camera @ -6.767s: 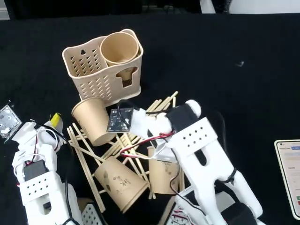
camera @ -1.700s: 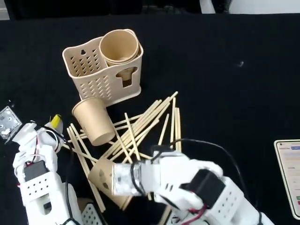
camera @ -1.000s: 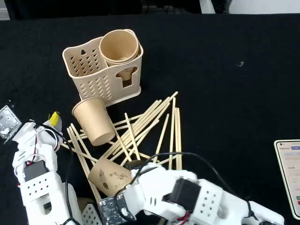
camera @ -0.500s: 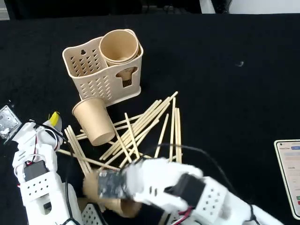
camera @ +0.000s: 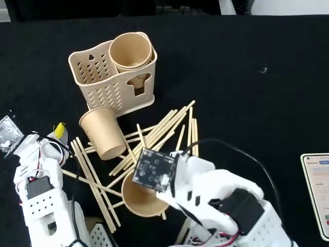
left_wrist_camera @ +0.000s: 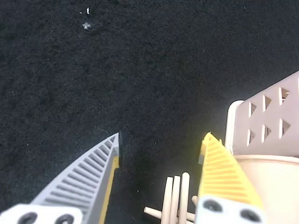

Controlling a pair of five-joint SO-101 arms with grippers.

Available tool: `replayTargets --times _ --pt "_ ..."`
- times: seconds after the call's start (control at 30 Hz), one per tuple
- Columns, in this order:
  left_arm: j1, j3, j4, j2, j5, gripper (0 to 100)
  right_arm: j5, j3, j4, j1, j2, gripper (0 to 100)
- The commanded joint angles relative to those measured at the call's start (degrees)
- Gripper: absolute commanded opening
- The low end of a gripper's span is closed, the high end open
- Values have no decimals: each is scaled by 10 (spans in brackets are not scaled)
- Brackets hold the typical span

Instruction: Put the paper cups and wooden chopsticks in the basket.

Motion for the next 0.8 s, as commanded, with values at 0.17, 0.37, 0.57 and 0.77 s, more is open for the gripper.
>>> replayTargets --times 0.17,0.37,0.57,0.77 --pt "-6 3 -7 -7 4 278 -125 -126 -73 148 69 11" --pt "-6 5 -8 -7 4 278 -208 -441 -69 175 286 11" --pt "-6 6 -7 -7 4 278 -231 -786 -68 176 538 11" --pt "-3 7 -7 -7 4 278 -231 -1022 -65 198 783 11"
